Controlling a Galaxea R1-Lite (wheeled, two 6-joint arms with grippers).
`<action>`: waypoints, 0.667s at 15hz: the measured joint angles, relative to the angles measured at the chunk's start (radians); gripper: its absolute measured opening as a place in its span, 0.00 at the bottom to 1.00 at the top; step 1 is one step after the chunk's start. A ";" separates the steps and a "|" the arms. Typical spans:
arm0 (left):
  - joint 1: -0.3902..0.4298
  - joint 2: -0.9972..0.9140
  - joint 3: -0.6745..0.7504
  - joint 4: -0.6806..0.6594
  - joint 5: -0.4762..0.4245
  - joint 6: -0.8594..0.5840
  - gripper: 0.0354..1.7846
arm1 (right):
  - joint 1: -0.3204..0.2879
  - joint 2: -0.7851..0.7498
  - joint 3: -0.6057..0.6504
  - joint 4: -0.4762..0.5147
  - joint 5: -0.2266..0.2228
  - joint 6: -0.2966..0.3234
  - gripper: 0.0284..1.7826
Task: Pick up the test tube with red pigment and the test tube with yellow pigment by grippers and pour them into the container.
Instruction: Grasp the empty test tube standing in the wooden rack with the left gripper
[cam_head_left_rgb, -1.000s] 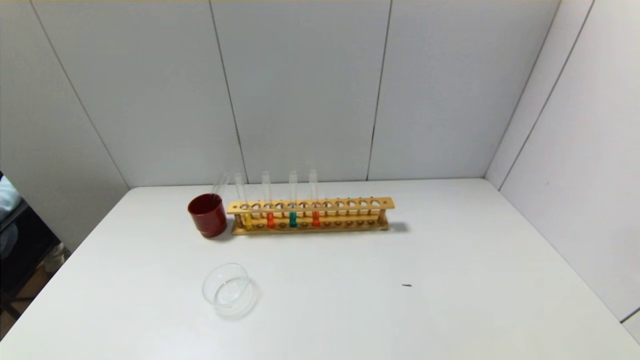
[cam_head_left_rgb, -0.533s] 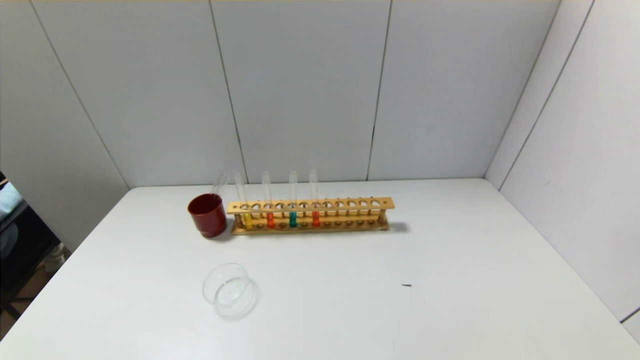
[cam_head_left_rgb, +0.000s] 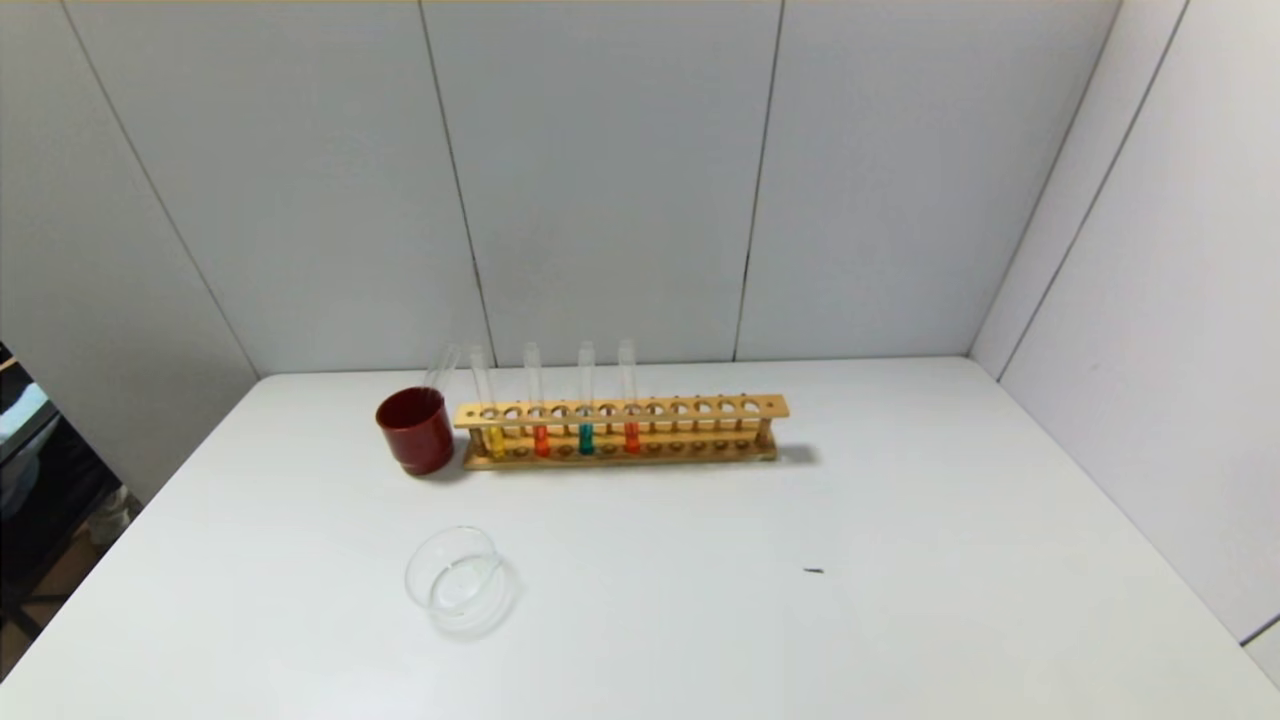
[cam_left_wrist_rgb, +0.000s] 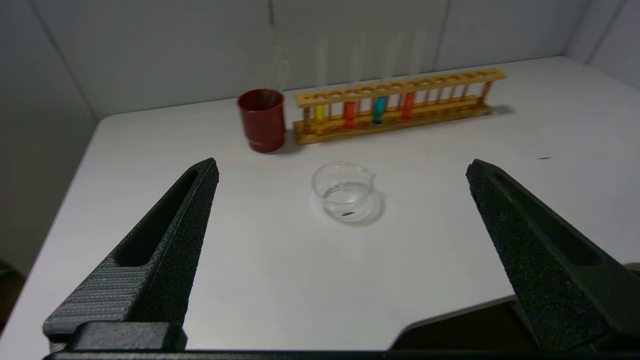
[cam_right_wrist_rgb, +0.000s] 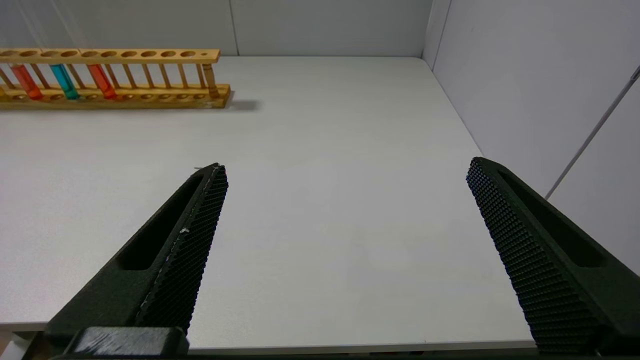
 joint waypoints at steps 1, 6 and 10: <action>0.000 0.067 -0.069 0.006 -0.043 -0.027 0.98 | 0.000 0.000 0.000 0.000 0.000 0.000 0.98; -0.002 0.471 -0.264 -0.085 -0.116 -0.076 0.98 | 0.000 0.000 0.000 0.000 0.000 0.000 0.98; -0.033 0.801 -0.317 -0.215 -0.106 -0.081 0.98 | 0.000 0.000 0.000 0.000 0.000 0.000 0.98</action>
